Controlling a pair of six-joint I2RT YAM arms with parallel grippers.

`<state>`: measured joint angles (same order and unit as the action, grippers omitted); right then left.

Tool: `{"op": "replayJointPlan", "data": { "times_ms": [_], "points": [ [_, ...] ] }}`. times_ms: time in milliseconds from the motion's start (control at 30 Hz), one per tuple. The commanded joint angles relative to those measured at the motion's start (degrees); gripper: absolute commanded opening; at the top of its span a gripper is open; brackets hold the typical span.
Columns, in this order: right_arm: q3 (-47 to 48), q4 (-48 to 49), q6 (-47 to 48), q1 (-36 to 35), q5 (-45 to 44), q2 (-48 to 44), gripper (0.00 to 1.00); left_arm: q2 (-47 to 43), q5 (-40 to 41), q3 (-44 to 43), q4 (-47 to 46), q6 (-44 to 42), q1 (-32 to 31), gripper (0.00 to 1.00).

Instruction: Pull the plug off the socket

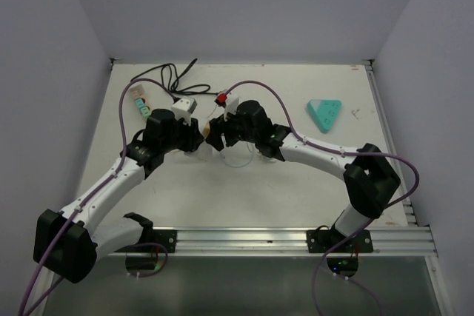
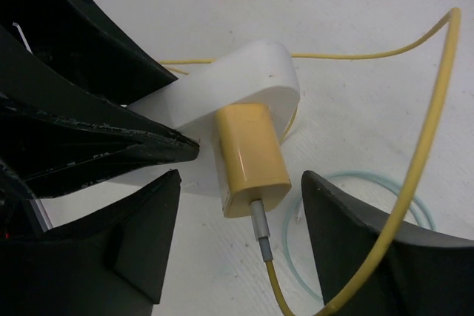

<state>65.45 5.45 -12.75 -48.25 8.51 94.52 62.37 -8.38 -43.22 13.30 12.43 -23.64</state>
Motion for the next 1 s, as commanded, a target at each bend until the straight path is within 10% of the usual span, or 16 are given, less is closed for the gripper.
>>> {"op": "replayJointPlan", "data": {
  "times_ms": [0,300,967],
  "points": [
    [3.19,2.98,-0.16,-0.18,0.01,0.93,0.67,-1.20,-1.64,-0.46,-5.48,0.23,0.35,0.00],
    [0.47,2.99,-1.22,-0.18,-0.77,-0.82,0.02,-1.37,1.69,-0.46,-4.43,0.06,0.35,0.00],
    [-7.79,-8.09,-2.36,-0.18,-2.10,-11.55,0.00,-0.67,18.58,-1.95,0.76,3.39,6.15,0.00]
  ]
}}
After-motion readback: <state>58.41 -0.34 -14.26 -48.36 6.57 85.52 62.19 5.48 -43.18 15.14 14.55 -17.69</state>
